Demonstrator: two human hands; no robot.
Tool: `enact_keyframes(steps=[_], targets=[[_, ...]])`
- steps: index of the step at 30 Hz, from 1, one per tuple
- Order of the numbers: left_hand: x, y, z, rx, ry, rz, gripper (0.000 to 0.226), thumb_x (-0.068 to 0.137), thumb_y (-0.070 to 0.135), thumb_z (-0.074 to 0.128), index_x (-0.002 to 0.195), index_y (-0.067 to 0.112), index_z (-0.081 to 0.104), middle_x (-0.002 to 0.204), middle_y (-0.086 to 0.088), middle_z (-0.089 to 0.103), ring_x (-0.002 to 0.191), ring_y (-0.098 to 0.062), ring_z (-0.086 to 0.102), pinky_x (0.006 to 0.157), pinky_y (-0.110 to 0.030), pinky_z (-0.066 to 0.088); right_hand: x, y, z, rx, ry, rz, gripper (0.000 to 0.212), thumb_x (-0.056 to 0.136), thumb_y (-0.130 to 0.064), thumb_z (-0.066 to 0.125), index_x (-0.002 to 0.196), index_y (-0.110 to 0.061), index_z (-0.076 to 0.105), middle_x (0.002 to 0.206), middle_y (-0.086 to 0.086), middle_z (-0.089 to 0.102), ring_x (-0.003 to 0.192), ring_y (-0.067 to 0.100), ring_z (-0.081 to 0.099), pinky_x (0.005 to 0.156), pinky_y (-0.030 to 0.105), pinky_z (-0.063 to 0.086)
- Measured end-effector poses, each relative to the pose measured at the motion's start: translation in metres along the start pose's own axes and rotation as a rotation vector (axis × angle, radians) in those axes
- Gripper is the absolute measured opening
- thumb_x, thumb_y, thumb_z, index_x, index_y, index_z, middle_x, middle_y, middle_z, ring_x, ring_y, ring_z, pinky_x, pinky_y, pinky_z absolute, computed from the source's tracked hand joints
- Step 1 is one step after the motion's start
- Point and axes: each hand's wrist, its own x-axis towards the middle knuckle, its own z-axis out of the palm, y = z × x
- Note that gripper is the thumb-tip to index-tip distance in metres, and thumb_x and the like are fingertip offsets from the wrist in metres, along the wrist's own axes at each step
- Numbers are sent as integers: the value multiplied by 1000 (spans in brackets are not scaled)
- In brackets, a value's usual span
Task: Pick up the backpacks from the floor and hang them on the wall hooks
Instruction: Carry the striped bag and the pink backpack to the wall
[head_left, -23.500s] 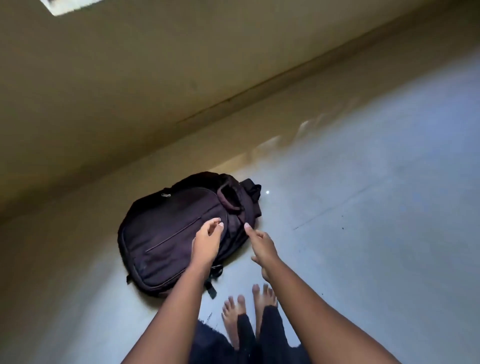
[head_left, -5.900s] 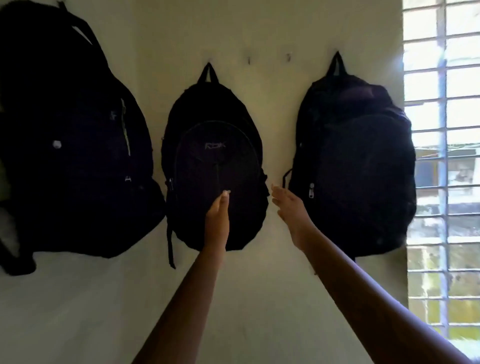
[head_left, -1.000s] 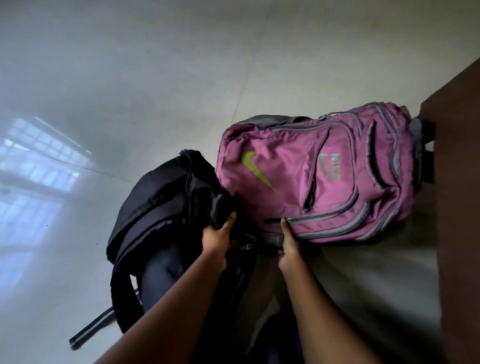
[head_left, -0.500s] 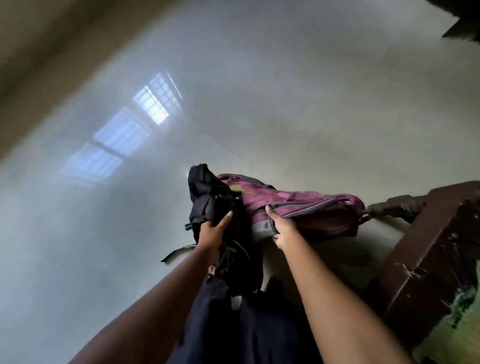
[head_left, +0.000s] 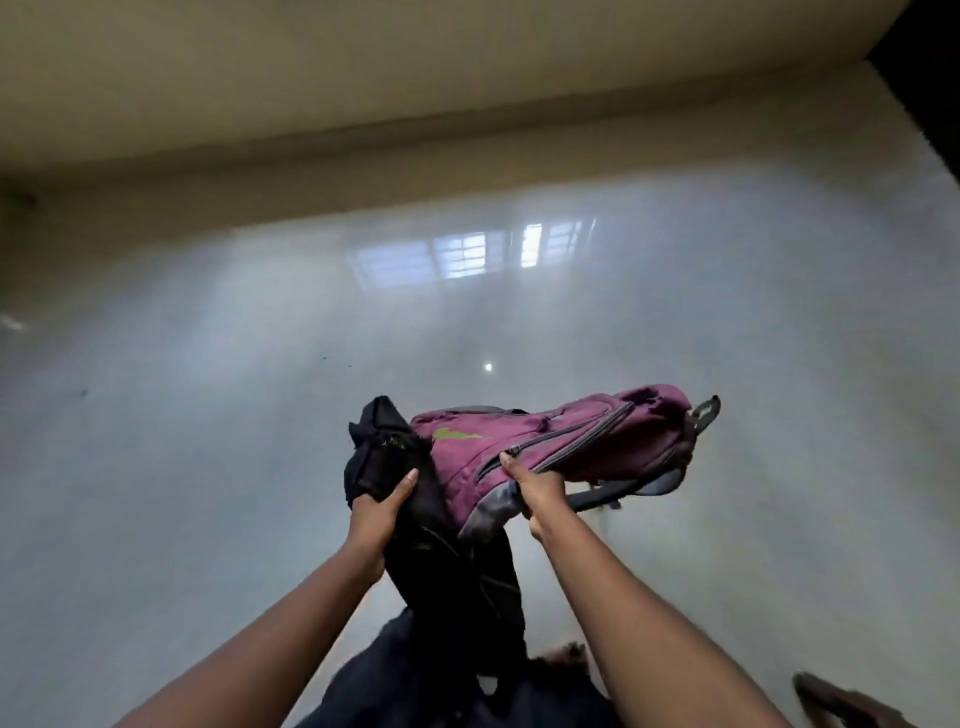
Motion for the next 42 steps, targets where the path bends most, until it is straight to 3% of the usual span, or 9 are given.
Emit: enact_keyframes(steps=[12,15,18,21,23,28,36,39,42], targets=[[83,140,-176,-385,255,33,67,71,37,76,124,2,53,119,-13,64,105,-29,62,92,-33,48,-26,-113,263,-202,-182,-143,72,65,-39,82,113,6,53,111,20,63,97,35,63,88,51,54],[112,178,-206,-412,310,69,80,60,45,80,123,3,54,119,-11,64,108,-29,61,102,-41,46,-31,-145,322,-200,-251,-114,42,72,-32,79,82,0,53,78,11,56,64,22,54,64,42,59],[143,226,-229,-401,377,130,66,68,38,78,118,2,56,114,-9,64,108,-26,60,103,-40,44,-22,-178,385,-221,-303,-148,38,76,-26,76,62,-10,44,64,4,46,50,15,43,38,21,39],[180,277,-257,-416,453,150,53,71,33,77,112,4,60,113,-12,66,106,-27,62,101,-39,46,-13,-216,451,-233,-354,-135,37,74,-27,77,66,-5,49,78,11,54,64,22,53,71,41,59],[200,307,-274,-426,490,145,53,69,35,78,110,6,61,113,-12,67,104,-28,63,100,-41,48,-4,-238,489,-268,-358,-114,38,75,-28,77,67,-4,48,73,11,51,61,22,50,85,51,53],[260,374,-320,-440,584,123,62,65,43,78,110,4,63,111,-12,68,104,-28,63,99,-44,48,18,-298,594,-323,-405,-116,40,72,-30,79,84,2,56,82,15,57,60,21,54,54,30,46],[363,456,-393,-436,542,143,37,81,23,68,106,-4,62,102,-13,65,97,-25,61,80,-27,42,40,-369,734,-356,-408,-144,37,78,-18,74,58,-7,45,56,5,47,40,18,48,33,20,36],[406,488,-420,-389,492,117,31,81,25,68,99,1,62,99,-11,64,93,-23,59,79,-27,41,51,-393,776,-312,-414,-74,27,84,-11,67,63,-6,51,54,4,52,45,14,52,46,27,47],[447,512,-445,-302,464,86,23,80,27,69,84,6,61,95,-10,63,91,-21,58,78,-27,40,70,-398,804,-336,-396,-47,9,86,-9,62,90,-8,54,81,8,54,69,16,53,60,28,46]])
